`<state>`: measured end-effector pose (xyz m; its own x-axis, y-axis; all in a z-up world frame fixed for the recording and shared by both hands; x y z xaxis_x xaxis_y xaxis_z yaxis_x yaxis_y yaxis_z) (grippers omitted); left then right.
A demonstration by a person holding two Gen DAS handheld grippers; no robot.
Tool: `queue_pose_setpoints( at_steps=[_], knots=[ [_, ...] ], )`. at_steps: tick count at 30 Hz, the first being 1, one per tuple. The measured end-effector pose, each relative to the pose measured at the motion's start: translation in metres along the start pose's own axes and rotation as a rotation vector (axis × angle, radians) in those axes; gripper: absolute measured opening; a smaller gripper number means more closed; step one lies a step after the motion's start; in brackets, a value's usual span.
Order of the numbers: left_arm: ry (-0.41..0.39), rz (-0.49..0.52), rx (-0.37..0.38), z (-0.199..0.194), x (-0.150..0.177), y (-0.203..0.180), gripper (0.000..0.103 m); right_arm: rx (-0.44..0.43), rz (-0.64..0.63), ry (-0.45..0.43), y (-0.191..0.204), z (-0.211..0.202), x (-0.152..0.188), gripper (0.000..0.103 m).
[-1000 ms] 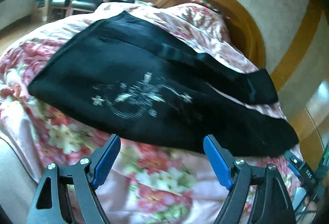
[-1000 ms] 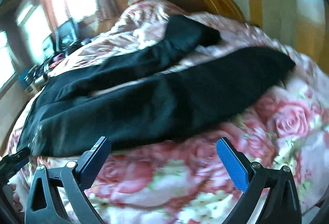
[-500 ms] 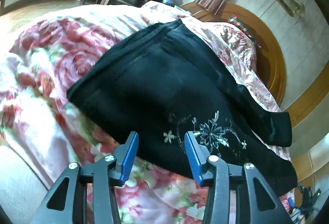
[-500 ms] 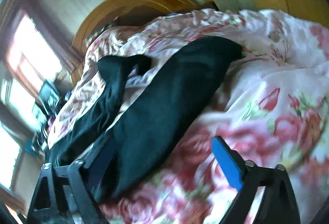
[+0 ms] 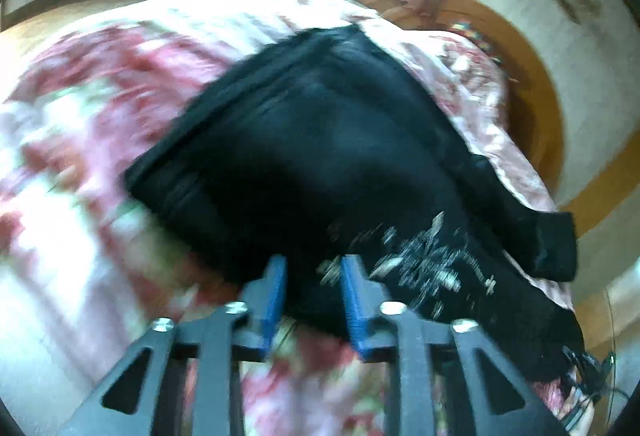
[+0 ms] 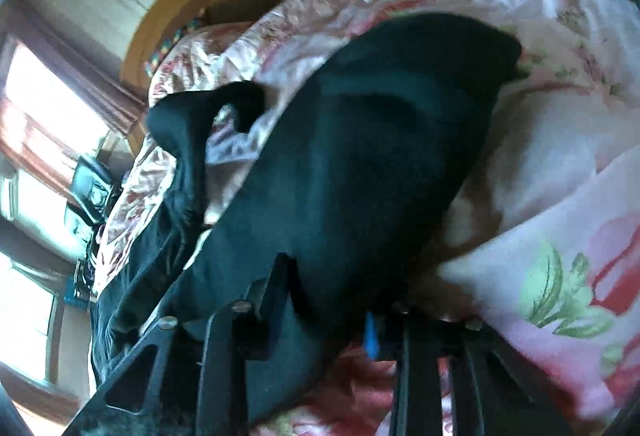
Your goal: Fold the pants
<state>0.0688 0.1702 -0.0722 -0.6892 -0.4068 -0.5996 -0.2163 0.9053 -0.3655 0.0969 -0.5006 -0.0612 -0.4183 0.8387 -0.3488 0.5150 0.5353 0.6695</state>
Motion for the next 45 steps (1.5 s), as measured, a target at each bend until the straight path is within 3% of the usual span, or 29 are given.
queue_pose_setpoints(
  at_steps=[3, 6, 8, 11, 18, 23, 25, 28, 31, 35, 38, 41, 43, 45],
  knots=[
    [-0.083, -0.015, 0.02, -0.019, 0.009, -0.002, 0.034, 0.005, -0.007, -0.004, 0.0, 0.002, 0.0, 0.03],
    [0.012, 0.008, 0.083, 0.003, 0.005, -0.008, 0.037, 0.016, -0.014, 0.001, 0.002, 0.006, 0.002, 0.03],
    [0.095, -0.043, 0.107, 0.012, 0.01, -0.004, 0.037, 0.0, 0.012, 0.007, 0.001, 0.004, 0.002, 0.03],
    [0.054, -0.145, 0.155, 0.006, 0.019, 0.004, 0.04, -0.031, 0.044, 0.015, -0.003, 0.001, 0.002, 0.032],
    [0.063, -0.187, 0.222, 0.023, 0.007, 0.009, 0.052, -0.015, 0.024, 0.028, 0.001, 0.005, 0.0, 0.038],
    [-0.008, -0.288, 0.295, 0.008, -0.004, 0.019, 0.052, 0.011, 0.021, 0.034, 0.005, 0.005, -0.005, 0.038],
    [-0.024, -0.319, 0.233, -0.003, 0.011, 0.023, 0.054, -0.011, 0.039, 0.021, 0.002, 0.001, -0.006, 0.049],
    [0.035, -0.315, 0.151, -0.002, 0.029, 0.026, 0.056, 0.011, 0.008, 0.016, 0.003, 0.001, -0.005, 0.051],
    [-0.007, -0.326, 0.193, 0.005, 0.017, 0.023, 0.059, 0.02, -0.004, 0.015, 0.003, 0.0, -0.002, 0.051],
    [-0.037, -0.217, 0.171, 0.02, -0.012, 0.011, 0.066, 0.022, 0.006, 0.018, 0.003, 0.001, -0.005, 0.051],
    [-0.027, -0.3, 0.198, 0.029, -0.017, 0.023, 0.066, 0.038, 0.036, 0.02, 0.003, 0.005, -0.011, 0.051],
    [-0.011, -0.468, 0.237, 0.019, -0.006, 0.032, 0.06, 0.059, 0.046, 0.017, 0.006, 0.007, -0.017, 0.051],
    [0.034, -0.508, 0.292, 0.015, 0.003, 0.029, 0.06, 0.056, 0.054, 0.014, 0.008, 0.007, -0.019, 0.051],
    [0.015, -0.474, 0.318, 0.007, 0.005, 0.022, 0.06, 0.059, 0.053, 0.014, 0.008, 0.007, -0.018, 0.051]
  ],
)
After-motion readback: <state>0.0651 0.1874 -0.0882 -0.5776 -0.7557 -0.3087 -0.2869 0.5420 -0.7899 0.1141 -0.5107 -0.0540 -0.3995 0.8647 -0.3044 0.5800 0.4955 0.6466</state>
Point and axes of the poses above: each gripper's, at about its wrist camera, not at the fingertips, and z roughly the way its jaws point, y to its left, x to its underside, the point moved 2 cm from there along z, roughly the way its jaws point, and after that the axes turned 10 degrees about z, right-handed, at the moved point
